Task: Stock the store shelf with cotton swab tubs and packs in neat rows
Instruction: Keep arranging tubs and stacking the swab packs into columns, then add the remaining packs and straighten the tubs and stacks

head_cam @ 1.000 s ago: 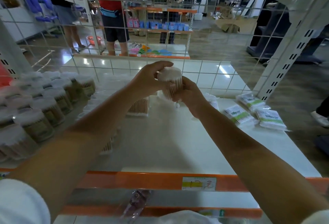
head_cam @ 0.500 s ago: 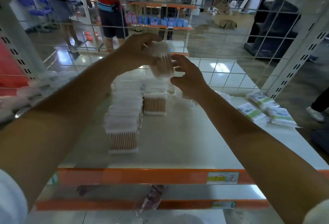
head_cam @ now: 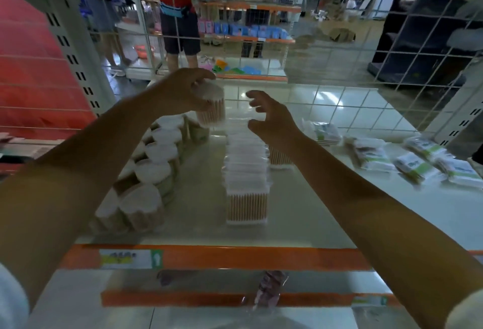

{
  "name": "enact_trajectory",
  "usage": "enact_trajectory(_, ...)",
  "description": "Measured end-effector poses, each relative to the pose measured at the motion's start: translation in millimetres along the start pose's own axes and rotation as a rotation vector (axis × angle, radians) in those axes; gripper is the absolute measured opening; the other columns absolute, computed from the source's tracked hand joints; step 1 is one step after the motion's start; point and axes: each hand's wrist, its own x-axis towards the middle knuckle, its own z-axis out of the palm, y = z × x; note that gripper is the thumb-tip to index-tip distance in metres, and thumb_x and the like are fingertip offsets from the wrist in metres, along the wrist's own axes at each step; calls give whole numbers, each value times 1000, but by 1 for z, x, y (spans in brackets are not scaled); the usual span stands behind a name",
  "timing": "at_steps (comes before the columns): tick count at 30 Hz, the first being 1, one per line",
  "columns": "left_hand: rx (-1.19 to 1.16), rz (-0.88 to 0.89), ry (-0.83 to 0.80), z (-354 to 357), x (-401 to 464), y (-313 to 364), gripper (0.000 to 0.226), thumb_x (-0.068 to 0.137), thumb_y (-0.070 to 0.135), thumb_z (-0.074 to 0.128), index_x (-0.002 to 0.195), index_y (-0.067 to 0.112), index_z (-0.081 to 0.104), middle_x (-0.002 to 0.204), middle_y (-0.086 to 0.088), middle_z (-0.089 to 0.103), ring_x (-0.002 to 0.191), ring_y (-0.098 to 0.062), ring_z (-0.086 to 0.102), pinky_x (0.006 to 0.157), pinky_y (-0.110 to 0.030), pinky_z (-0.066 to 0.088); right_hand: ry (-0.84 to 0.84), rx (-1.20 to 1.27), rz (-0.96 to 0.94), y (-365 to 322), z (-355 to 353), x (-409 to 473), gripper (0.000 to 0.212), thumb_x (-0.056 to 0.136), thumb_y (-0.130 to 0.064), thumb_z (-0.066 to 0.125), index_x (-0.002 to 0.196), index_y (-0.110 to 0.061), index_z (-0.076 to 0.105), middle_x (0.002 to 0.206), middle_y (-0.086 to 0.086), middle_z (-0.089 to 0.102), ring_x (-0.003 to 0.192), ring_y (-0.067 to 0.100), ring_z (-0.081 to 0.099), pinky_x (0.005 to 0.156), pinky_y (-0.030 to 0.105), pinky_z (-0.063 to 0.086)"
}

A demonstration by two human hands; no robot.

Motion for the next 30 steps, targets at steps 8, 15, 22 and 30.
enact_trajectory(8, 188, 103, -54, 14, -2, -36, 62, 78, 21, 74, 133, 14, 47, 127, -10, 55, 111, -25, 53, 82, -26, 38, 39, -49, 4, -11, 32, 7, 57, 84, -6, 58, 137, -16, 40, 133, 6, 50, 122, 17, 46, 88, 20, 35)
enact_trajectory(15, 308, 143, -69, 31, 3, -64, 63, 78, 27, 72, 133, 8, 46, 133, -12, 49, 119, -28, 48, 99, -41, 40, 58, -33, 52, -16, 44, 9, 58, 85, -7, 58, 138, -17, 37, 132, 6, 50, 121, 18, 46, 87, 21, 35)
enact_trajectory(22, 493, 173, -121, 40, 6, -79, 66, 81, 34, 69, 136, 13, 41, 144, -11, 34, 130, -28, 34, 102, -43, 37, 74, -32, 26, -25, 53, 7, 56, 84, -7, 58, 136, -18, 40, 128, 5, 54, 117, 17, 49, 90, 23, 39)
enact_trajectory(30, 639, 155, -242, 48, 1, -84, 56, 92, 23, 52, 142, 10, 31, 143, -12, 35, 127, -26, 39, 103, -33, 33, 83, -7, 17, -24, 63, 3, 53, 85, -6, 58, 135, -16, 41, 125, 5, 57, 117, 16, 50, 88, 22, 37)
